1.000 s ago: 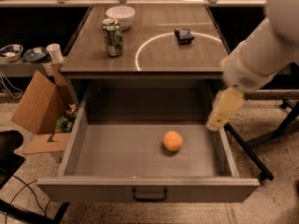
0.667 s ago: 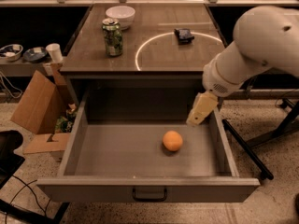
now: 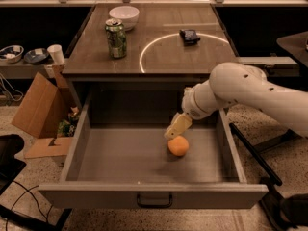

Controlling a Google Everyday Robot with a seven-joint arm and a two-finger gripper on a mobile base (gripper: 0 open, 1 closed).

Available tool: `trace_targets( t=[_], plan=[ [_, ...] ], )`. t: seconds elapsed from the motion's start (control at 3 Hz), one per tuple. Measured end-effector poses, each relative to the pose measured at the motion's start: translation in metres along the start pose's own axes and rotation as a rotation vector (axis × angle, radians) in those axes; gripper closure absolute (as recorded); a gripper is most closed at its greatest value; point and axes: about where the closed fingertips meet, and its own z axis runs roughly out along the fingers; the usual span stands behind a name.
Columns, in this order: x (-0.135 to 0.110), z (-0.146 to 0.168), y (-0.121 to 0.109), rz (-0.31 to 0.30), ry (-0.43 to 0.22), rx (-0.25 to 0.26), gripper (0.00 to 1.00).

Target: Pick orange from top drawer and place on counter

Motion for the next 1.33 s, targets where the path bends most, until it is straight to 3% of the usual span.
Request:
trace_targets(
  t=[0.33,1.33],
  plan=[
    [0.005,0.032,0.013,0.016,-0.032,-0.028,0.00],
    [0.037,0.071,0.055,0.075,-0.037,-0.102,0.00]
  ],
)
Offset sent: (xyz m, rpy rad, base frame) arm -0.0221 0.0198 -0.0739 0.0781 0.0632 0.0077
